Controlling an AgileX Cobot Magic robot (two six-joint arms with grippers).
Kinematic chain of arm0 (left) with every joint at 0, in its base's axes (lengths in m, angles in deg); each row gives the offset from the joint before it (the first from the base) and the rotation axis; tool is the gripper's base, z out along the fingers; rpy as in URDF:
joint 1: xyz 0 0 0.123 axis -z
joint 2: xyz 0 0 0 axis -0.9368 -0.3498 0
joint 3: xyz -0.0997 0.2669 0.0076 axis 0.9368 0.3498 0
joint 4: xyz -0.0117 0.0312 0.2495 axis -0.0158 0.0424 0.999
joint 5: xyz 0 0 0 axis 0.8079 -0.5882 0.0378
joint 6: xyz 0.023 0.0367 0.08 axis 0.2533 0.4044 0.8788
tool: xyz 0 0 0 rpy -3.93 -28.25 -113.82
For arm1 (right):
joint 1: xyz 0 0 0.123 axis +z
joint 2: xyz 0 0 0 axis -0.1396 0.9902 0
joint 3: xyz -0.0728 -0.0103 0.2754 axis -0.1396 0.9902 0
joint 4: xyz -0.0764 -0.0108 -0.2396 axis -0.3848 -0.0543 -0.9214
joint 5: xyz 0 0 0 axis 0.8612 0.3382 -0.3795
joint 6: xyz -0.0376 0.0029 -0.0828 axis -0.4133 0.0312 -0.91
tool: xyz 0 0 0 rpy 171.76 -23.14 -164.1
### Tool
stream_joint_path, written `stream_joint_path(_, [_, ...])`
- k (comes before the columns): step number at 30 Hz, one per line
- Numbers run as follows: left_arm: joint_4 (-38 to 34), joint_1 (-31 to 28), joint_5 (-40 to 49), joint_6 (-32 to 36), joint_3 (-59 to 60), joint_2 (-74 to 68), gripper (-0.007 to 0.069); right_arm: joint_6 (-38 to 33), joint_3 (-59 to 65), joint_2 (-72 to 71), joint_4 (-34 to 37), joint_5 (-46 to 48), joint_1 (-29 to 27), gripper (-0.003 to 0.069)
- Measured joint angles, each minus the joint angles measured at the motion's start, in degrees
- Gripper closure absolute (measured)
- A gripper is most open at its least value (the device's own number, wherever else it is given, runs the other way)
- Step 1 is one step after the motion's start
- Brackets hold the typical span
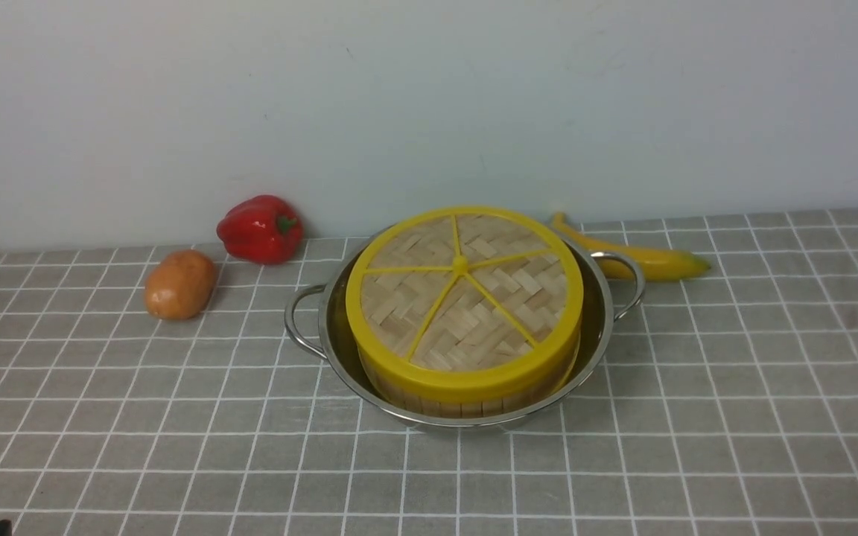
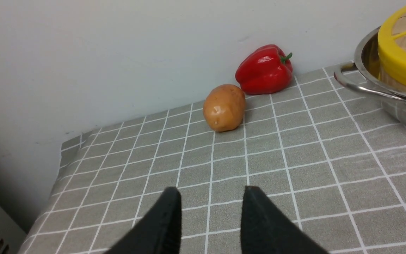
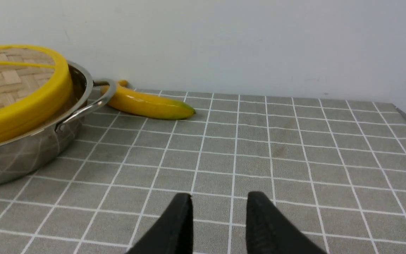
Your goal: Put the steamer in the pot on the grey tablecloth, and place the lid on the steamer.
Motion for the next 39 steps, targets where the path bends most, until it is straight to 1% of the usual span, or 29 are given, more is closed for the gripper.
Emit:
stream_joint_path(11, [0.0,0.0,0.0,0.0,0.0,0.0,0.0382,0.7,0.0,0.0,3.4,-0.1,0.0,0.0419])
stream_joint_path(39, [0.0,0.0,0.0,0.0,0.0,0.0,0.0382,0.8,0.0,0.0,4.1,-0.1,0.0,0.0419])
